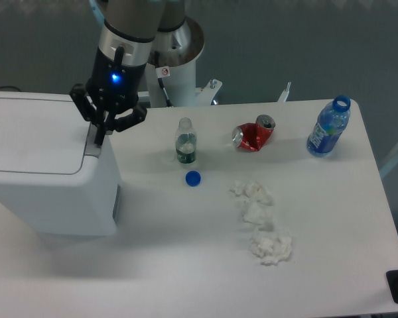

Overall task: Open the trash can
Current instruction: 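Press the gripper down on the bin lid's edge, then hold the gripper on the lid as the lid flips open, then raise the gripper away from the open bin toward the green bottle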

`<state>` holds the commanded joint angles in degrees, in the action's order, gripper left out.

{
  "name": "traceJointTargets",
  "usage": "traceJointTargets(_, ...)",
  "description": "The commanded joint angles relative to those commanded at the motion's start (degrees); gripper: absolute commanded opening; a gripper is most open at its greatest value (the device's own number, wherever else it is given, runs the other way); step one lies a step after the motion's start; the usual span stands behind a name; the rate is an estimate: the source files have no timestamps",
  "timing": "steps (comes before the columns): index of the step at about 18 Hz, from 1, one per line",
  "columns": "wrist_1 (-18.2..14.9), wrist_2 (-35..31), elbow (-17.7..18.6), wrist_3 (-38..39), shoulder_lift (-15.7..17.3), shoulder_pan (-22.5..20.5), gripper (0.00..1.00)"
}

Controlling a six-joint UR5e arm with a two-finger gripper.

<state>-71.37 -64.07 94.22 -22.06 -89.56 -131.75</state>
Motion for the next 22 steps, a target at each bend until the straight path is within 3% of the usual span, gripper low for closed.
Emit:
traceJointTargets(12,0.09,0.0,-0.09,-0.35,-0.62,-0.09,0.0)
traceJointTargets(14,0.44,0.44,-0.87,-0.26,-0.62,-0.35,0.29)
traceJointTargets(15,0.44,1.4,-1.31,-0.26,-0.62,-0.61,0.64)
traceJointTargets(16,0.44,1.75,-1.75,-0.18,-0.62,-0.96,0.9)
traceJointTargets(22,0.44,2.64,-2.2,2.81,-0.53,-5.17,0.96)
